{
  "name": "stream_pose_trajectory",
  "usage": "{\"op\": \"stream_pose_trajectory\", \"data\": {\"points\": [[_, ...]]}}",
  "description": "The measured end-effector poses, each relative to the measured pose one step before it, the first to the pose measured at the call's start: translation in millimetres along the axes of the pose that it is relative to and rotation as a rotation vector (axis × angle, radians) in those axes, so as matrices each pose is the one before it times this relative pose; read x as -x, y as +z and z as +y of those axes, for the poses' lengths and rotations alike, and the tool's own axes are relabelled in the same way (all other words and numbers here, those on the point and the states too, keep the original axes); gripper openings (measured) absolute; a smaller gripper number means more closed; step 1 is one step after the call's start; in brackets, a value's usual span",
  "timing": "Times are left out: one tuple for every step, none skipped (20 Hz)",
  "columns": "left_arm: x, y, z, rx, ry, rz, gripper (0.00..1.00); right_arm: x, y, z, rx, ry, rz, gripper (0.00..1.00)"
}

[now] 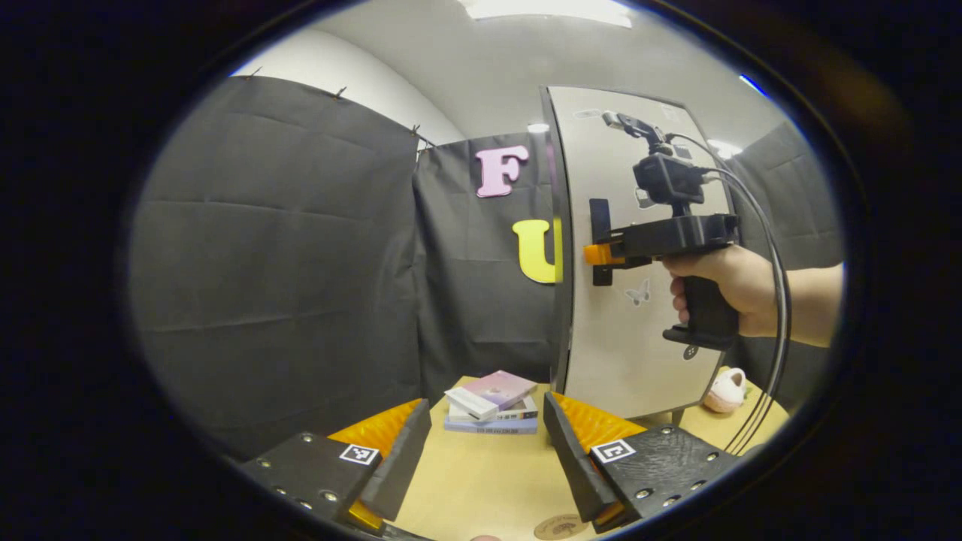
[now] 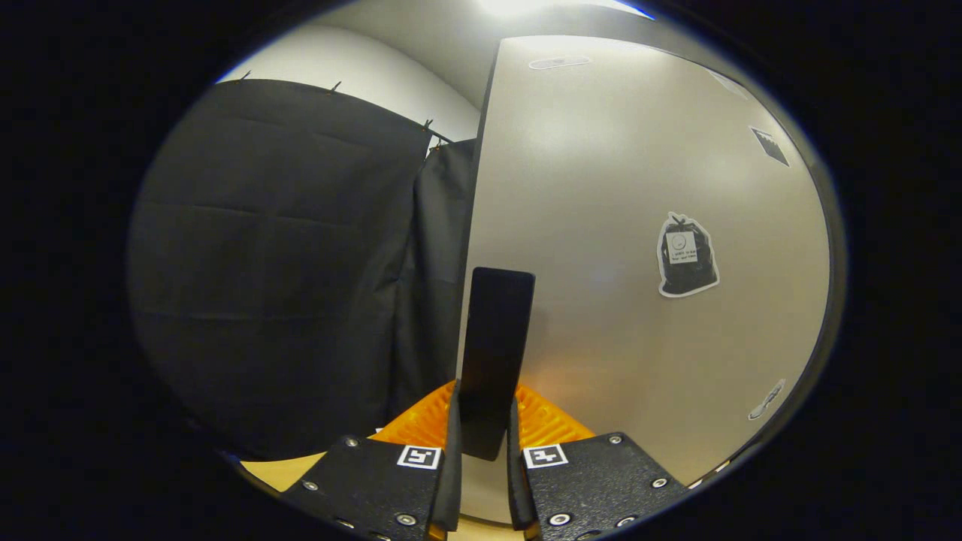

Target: Open the cabinet door with the right hand, grasp the bottle in the cabinet with the left hand and place it on the coaster, then close the cabinet door with the right hand.

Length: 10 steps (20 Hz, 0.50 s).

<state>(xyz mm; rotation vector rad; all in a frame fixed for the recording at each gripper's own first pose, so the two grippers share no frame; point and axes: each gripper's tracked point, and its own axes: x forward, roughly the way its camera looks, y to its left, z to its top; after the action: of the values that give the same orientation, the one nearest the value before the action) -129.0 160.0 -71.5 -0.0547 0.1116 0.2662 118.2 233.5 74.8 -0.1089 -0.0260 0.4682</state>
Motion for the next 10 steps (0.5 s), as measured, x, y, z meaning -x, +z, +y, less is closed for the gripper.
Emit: {"op": "stream_pose_trajectory", "data": {"points": [[-0.53,0.11,-1.19,-0.0018,-0.00879,0.00083,0.91,4.78,0.73,2.41,-0.00472,0.00563,-0.00079,0.26],[0.07,-0.35,-0.98,-0.00463,-0.01002,-0.00029,0.82,0.45,-0.85,-1.44,-0.00486,0.00165,-0.00017,0.26],[-0.9,0.52,-1.24,-0.00793,-0.01219,-0.00126,0.82,0.68,-1.33,-1.01,-0.00272,0.00035,-0.00096,0.26],[-1.12,0.5,-1.57,-0.00992,-0.01398,-0.00041,0.87,2.5,-0.43,-0.87,-0.00641,-0.00074,0.00024,0.26],[0.12,0.41,-2.1,-0.00829,-0.01614,-0.00352,0.87,2.98,-1.27,-0.34,-0.00868,-0.00195,0.00086,0.25],[0.17,0.83,-1.05,-0.00535,-0.01889,-0.00355,0.87,2.64,-0.5,-1.33,-0.0067,-0.00305,0.00296,0.26],[-1.22,0.29,-1.78,-0.00298,-0.02113,-0.0004,0.88,2.46,-0.58,-0.85,-0.00615,-0.00427,0.00346,0.24],[-1.49,-1.69,-2.59,0.00055,-0.02366,0.00042,0.89,3.56,-0.6,-0.76,-0.00779,-0.00524,0.00365,0.24],[-1.38,-2.45,-3.24,0.00271,-0.02246,0.0061,0.9,4.42,-0.32,1.1,-0.005,-0.00455,0.00403,0.24],[-1.48,-0.35,-2.65,0.00461,-0.02236,-0.00025,0.91,4.26,-0.22,-0.65,-0.00404,-0.00403,0.00503,0.24]]}}
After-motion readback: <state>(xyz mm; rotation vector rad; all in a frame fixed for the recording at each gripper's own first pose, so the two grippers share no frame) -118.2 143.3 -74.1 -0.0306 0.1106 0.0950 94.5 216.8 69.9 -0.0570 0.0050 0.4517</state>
